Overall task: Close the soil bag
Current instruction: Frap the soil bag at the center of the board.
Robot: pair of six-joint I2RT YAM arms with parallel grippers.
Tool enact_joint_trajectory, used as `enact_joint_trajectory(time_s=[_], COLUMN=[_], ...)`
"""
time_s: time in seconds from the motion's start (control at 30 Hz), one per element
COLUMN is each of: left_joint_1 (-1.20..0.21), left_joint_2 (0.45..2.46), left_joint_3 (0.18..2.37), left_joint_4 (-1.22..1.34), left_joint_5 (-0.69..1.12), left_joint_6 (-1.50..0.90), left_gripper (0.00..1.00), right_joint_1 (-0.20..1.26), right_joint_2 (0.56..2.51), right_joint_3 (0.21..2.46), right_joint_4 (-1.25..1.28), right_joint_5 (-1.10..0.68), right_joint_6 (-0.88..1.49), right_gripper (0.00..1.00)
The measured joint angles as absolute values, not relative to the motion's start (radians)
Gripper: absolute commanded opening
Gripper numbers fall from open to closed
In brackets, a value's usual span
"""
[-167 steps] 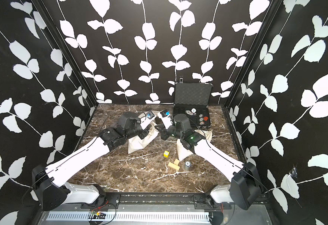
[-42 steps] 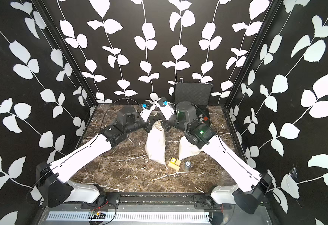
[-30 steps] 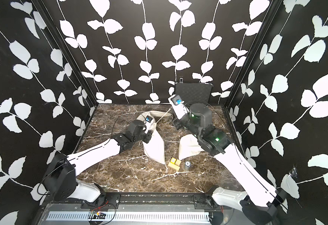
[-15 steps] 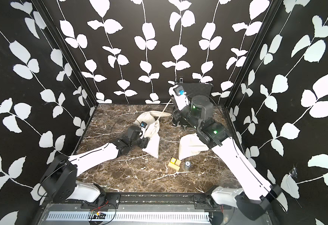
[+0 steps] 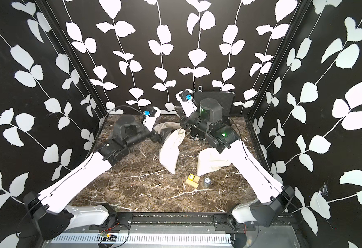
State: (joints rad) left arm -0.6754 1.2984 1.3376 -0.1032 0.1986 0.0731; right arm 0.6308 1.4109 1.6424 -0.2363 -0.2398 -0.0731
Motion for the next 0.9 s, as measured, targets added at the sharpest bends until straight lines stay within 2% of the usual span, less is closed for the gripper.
enact_joint_trajectory(time_s=[0.07, 0.23, 0.33, 0.53, 0.57, 0.63, 0.77, 0.9], left_joint_1=[-0.675, -0.675, -0.675, -0.675, -0.675, -0.675, -0.675, -0.67], left_joint_2=[1.351, 1.458, 1.509, 1.533, 1.533, 1.531, 1.531, 1.528], left_joint_3=[1.401, 1.47, 1.498, 1.549, 1.557, 1.566, 1.572, 1.584], left_joint_4=[-0.101, -0.099, -0.099, -0.089, -0.078, -0.073, -0.084, -0.114], left_joint_5=[0.226, 0.244, 0.242, 0.228, 0.232, 0.243, 0.242, 0.22], left_joint_6=[0.071, 0.055, 0.039, -0.01, -0.023, -0.05, -0.102, -0.164], left_gripper=[0.85, 0.68, 0.52, 0.04, 0.0, 0.0, 0.0, 0.0], right_joint_1=[0.632, 0.635, 0.636, 0.636, 0.636, 0.636, 0.636, 0.636], right_joint_2=[1.409, 1.398, 1.393, 1.393, 1.392, 1.39, 1.359, 1.284], right_joint_3=[1.652, 1.653, 1.653, 1.652, 1.649, 1.638, 1.548, 1.351], right_joint_4=[-0.223, -0.209, -0.202, -0.198, -0.194, -0.186, -0.141, -0.052], right_joint_5=[-0.252, -0.284, -0.296, -0.303, -0.301, -0.29, -0.231, -0.154], right_joint_6=[-0.069, -0.055, -0.052, -0.052, -0.052, -0.053, -0.059, -0.064], right_gripper=[0.0, 0.0, 0.0, 0.0, 0.0, 0.02, 0.31, 0.46])
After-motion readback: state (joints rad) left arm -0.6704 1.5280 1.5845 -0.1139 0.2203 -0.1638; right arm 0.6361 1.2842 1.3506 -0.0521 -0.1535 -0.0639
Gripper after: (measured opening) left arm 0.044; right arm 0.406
